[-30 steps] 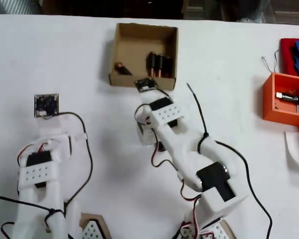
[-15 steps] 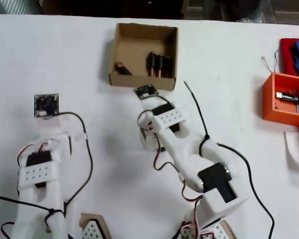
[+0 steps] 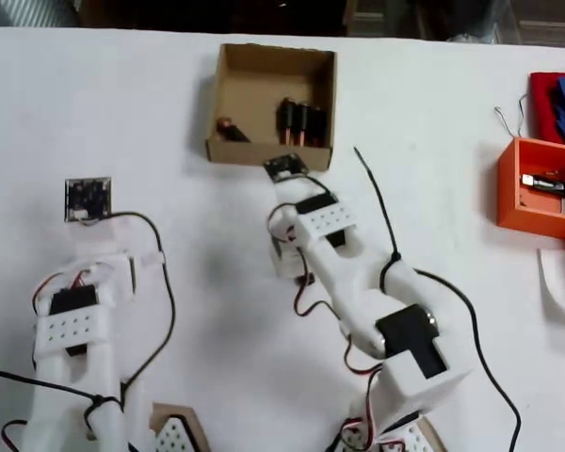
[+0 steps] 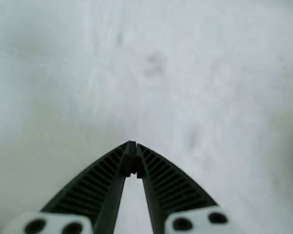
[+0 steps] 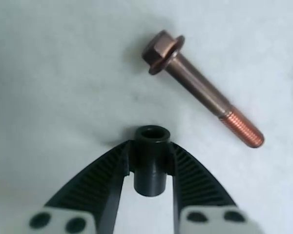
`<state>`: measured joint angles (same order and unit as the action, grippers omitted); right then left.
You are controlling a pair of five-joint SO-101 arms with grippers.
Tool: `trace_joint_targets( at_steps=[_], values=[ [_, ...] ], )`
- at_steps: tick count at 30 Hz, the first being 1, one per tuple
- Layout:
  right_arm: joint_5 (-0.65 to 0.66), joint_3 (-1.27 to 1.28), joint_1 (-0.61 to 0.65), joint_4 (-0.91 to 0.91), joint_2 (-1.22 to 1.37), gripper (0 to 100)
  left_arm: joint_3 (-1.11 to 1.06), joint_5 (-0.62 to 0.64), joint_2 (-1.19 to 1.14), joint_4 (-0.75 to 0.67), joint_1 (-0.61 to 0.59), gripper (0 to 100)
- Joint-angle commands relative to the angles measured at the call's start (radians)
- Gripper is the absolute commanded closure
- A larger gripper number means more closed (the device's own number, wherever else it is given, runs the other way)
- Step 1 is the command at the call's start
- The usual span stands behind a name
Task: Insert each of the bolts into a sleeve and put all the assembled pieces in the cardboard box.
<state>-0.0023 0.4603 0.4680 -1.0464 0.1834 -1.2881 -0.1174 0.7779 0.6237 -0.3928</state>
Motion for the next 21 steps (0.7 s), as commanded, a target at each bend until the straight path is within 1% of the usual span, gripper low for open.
trace_joint_targets(
  at_steps=[1, 3, 7, 12, 19, 21],
  values=[
    [0.009, -0.049, -0.008, -0.036, 0.039, 91.7, 0.004, -0.005, 0.006, -0.014, -0.005, 97],
    [0.009, -0.061, -0.008, -0.045, 0.048, 91.4, 0.004, -0.005, 0.006, -0.014, -0.005, 97],
    [0.009, -0.063, -0.012, -0.053, 0.059, 85.8, 0.004, -0.005, 0.006, -0.014, -0.005, 97],
    [0.009, -0.061, -0.010, -0.058, 0.053, 88.7, 0.004, -0.005, 0.006, -0.014, -0.005, 97],
    [0.008, -0.061, -0.010, -0.059, 0.053, 86.3, 0.005, -0.005, 0.006, -0.014, -0.005, 97],
    [0.008, -0.061, -0.012, -0.059, 0.053, 88.0, 0.005, -0.005, 0.006, -0.014, -0.005, 97]
  ],
)
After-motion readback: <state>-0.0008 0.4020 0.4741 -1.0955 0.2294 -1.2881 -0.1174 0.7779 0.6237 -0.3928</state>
